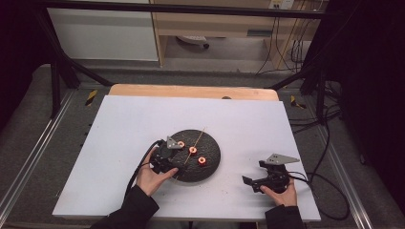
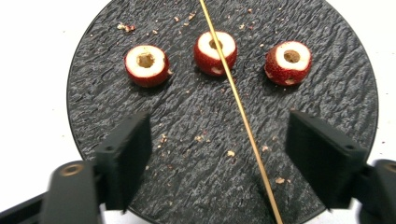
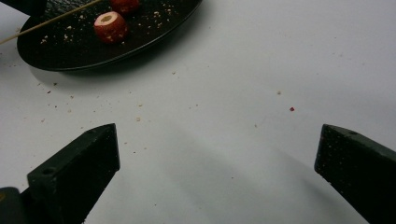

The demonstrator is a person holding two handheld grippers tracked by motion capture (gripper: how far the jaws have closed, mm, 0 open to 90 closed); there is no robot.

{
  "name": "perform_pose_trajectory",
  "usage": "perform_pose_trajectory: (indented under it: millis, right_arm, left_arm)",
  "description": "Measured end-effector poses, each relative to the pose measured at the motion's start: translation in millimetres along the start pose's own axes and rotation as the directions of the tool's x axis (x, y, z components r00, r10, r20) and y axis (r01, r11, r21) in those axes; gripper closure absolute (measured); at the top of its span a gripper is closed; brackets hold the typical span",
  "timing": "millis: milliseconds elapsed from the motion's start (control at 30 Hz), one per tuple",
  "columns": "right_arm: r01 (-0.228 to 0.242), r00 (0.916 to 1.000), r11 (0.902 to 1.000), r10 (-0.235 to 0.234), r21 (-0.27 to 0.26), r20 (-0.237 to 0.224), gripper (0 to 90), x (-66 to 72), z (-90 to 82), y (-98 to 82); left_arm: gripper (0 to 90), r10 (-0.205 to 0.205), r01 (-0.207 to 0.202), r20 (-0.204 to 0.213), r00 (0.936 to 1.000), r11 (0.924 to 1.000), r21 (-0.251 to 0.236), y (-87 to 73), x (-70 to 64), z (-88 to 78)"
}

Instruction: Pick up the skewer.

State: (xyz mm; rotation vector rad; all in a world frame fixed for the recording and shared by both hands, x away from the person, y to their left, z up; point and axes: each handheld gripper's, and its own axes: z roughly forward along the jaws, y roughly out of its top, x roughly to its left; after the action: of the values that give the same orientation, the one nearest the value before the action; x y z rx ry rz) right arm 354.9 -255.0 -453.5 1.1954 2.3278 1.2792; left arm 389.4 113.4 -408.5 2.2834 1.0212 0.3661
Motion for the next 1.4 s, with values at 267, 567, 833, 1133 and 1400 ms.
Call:
perform_pose_trajectory:
  millis: [267,567,833,1133,1400]
  right_arm:
    - [0.000,1.0000,1.0000,0.000,-0.001,-0.002,0.9,0.0,-0.1,0.0]
    - [0.000,1.0000,1.0000,0.000,0.001,-0.003,0.9,-0.1,-0.1,0.0]
    - [-0.001,1.0000,1.0000,0.001,0.005,-0.005,0.9,-0.3,-0.8,0.2]
    - [0.000,1.0000,1.0000,0.000,0.002,-0.007,0.9,-0.3,-0.2,0.1]
    - [0.000,1.0000,1.0000,0.000,0.004,-0.009,0.9,-0.3,-0.4,0.2]
  left_arm:
    - [39.9,0.006,-0.005,-0.021,0.9998,0.9992,0.040,5.4,-6.2,5.8]
    - [57.2,-0.002,0.003,-0.022,0.9998,0.9965,0.084,7.0,-13.7,10.1]
    - [66.9,-0.013,0.015,-0.030,0.9995,0.9951,0.098,7.1,-19.2,13.4]
    - [77.5,-0.021,0.027,-0.044,0.9988,0.9902,0.137,7.9,-22.4,18.0]
    - [84.6,-0.059,0.066,-0.056,0.9966,0.9890,0.132,7.2,-22.2,19.4]
